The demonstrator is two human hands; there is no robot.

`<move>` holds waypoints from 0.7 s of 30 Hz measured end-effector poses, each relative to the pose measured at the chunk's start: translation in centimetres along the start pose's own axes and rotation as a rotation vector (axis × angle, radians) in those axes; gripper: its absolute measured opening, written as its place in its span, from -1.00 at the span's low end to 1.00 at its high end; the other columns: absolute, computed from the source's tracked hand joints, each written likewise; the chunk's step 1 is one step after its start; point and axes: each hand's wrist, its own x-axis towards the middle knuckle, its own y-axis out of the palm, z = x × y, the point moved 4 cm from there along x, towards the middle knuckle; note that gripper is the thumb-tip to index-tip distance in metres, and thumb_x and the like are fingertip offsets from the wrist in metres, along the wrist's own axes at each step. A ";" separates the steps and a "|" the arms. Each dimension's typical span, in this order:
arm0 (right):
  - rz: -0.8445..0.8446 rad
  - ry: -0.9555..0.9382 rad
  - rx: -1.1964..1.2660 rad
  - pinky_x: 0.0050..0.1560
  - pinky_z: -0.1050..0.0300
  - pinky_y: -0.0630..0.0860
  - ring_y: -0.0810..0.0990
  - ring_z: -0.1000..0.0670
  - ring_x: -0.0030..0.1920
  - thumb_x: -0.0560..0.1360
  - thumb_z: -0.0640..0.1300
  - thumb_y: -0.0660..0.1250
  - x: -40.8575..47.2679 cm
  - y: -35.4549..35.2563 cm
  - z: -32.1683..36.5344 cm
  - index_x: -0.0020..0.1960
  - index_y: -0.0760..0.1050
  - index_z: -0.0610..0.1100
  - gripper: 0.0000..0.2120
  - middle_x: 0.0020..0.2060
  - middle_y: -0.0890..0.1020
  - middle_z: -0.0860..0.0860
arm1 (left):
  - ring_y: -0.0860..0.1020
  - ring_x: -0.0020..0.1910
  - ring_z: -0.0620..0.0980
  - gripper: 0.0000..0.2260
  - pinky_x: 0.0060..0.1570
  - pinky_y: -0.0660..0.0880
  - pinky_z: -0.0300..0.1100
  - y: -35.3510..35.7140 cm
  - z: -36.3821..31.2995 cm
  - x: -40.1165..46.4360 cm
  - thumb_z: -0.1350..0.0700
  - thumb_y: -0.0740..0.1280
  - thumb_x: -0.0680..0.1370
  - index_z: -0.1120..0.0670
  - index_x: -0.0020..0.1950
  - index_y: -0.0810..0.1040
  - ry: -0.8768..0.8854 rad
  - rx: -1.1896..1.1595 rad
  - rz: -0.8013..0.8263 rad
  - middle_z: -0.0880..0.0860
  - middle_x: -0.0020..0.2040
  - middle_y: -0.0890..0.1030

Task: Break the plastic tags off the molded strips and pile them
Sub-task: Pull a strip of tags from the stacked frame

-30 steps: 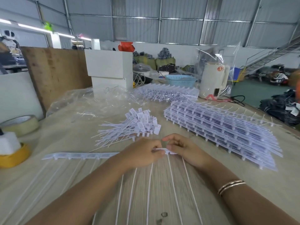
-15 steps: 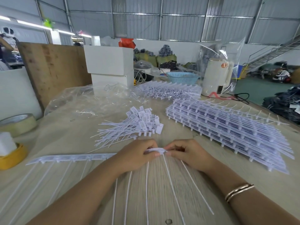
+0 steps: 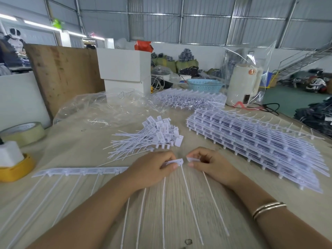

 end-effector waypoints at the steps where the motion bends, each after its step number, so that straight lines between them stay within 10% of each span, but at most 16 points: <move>1: 0.004 0.008 0.004 -0.26 0.42 0.37 0.44 0.23 -0.35 0.42 -0.21 0.45 0.0 0.1 0.0 -0.07 0.58 -0.05 -0.87 -0.29 0.56 0.17 | 0.40 -0.33 -0.21 -0.84 -0.27 0.33 -0.17 -0.1 -0.1 0.0 -0.13 0.19 0.58 -0.08 -0.04 0.46 0.000 0.066 -0.027 -0.11 -0.27 0.47; 10: -0.077 -0.082 -0.173 -0.13 0.42 0.37 0.49 0.05 -0.18 0.46 -0.14 0.40 0.0 -0.1 0.4 0.01 0.60 0.01 -0.86 -0.06 0.48 0.00 | 0.50 -0.18 -0.19 -0.75 -0.18 0.42 -0.19 0.0 0.4 -0.1 -0.20 0.26 0.51 -0.12 0.09 0.39 -0.155 -0.066 -0.062 -0.13 -0.13 0.52; 16: -0.057 -0.478 -0.381 0.03 0.22 0.46 0.53 0.12 -0.02 0.40 -0.28 0.45 -0.8 1.3 2.9 0.20 0.55 -0.08 -0.61 0.02 0.54 0.04 | 0.53 -0.05 -0.19 -0.78 -0.04 0.46 -0.20 0.1 -0.6 0.0 -0.16 0.30 0.50 -0.11 0.06 0.42 -0.143 -0.219 -0.084 -0.12 -0.04 0.56; 21: -0.177 -0.604 -0.539 -0.19 0.01 0.53 0.60 -0.11 -0.26 0.41 -0.22 0.38 -0.7 1.2 3.7 0.06 0.65 -0.17 -0.77 -0.21 0.67 -0.07 | 0.52 -0.10 -0.17 -0.85 -0.11 0.40 -0.23 -0.5 -0.5 0.2 -0.14 0.22 0.55 -0.12 0.02 0.48 -0.144 -0.200 -0.026 -0.12 -0.09 0.57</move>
